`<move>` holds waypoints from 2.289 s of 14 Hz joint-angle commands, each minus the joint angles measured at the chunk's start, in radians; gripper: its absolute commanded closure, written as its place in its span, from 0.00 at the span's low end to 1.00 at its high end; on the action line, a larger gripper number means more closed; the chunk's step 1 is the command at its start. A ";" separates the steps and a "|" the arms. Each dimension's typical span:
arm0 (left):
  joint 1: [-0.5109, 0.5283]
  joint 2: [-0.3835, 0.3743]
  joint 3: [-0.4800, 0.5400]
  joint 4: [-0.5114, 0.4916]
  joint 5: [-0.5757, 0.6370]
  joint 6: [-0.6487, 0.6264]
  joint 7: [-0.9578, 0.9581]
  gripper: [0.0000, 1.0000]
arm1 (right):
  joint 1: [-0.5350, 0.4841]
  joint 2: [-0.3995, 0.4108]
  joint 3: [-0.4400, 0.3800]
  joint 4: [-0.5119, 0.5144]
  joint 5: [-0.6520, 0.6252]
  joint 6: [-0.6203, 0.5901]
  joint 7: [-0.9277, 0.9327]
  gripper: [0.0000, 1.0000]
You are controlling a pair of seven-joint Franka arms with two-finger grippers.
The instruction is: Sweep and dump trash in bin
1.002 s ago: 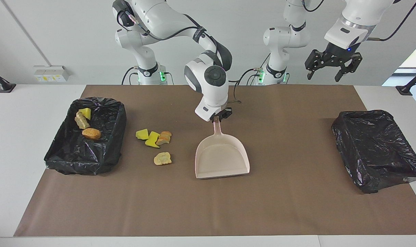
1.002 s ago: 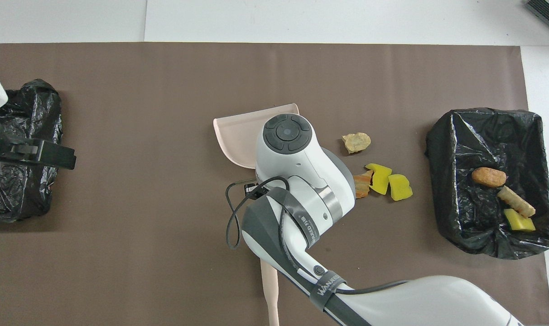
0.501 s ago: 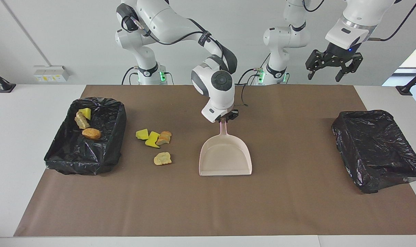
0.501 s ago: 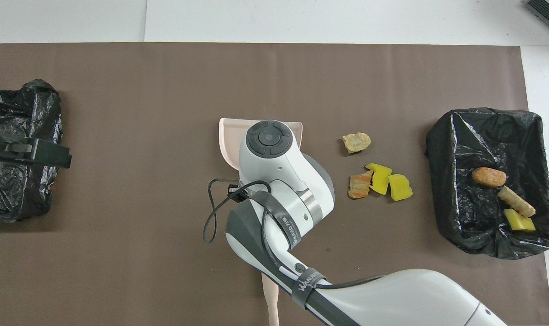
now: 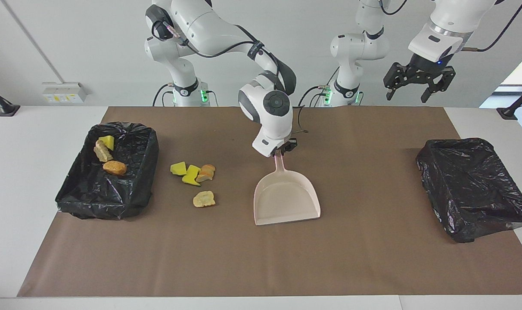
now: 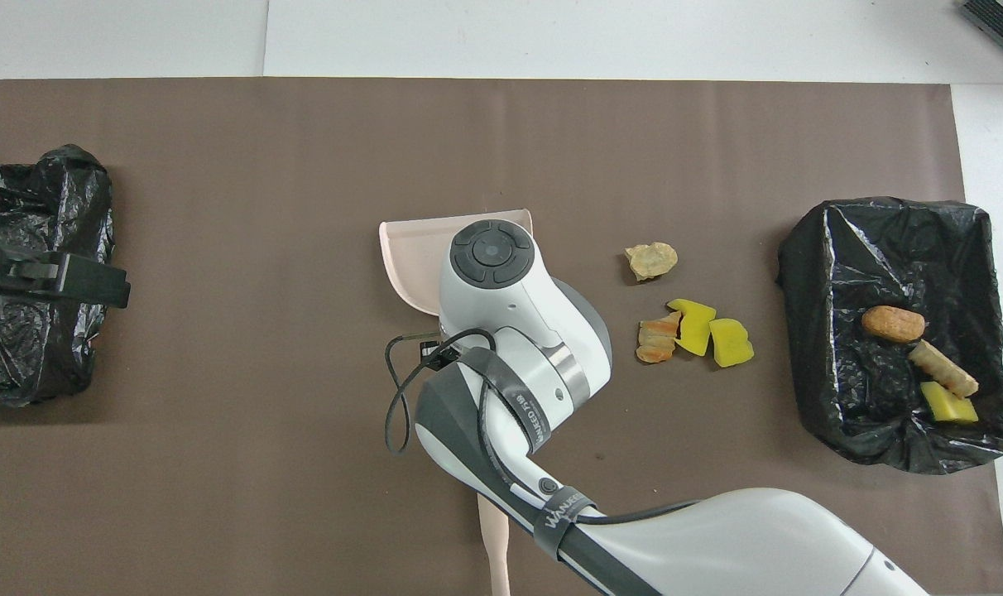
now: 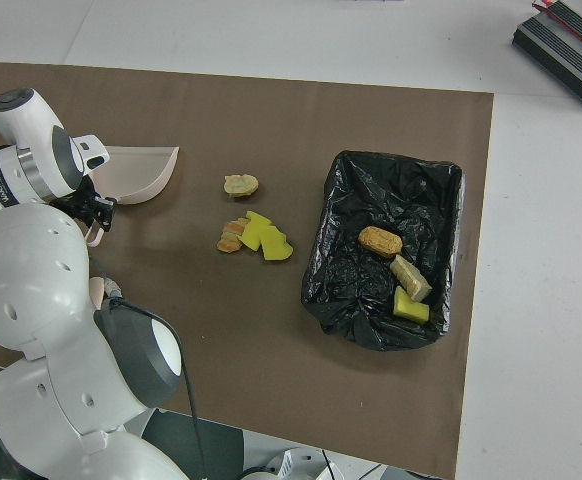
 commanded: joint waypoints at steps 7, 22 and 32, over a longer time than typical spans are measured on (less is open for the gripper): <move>0.019 -0.023 0.000 -0.021 -0.007 -0.001 0.000 0.00 | -0.006 -0.023 0.005 0.003 -0.031 -0.024 0.071 0.00; -0.083 -0.032 -0.034 -0.139 -0.013 0.132 -0.047 0.00 | 0.214 -0.652 0.008 -0.731 0.277 0.059 0.067 0.00; -0.451 0.262 -0.033 -0.355 -0.002 0.667 -0.441 0.00 | 0.280 -0.635 0.008 -0.880 0.343 0.278 0.126 0.14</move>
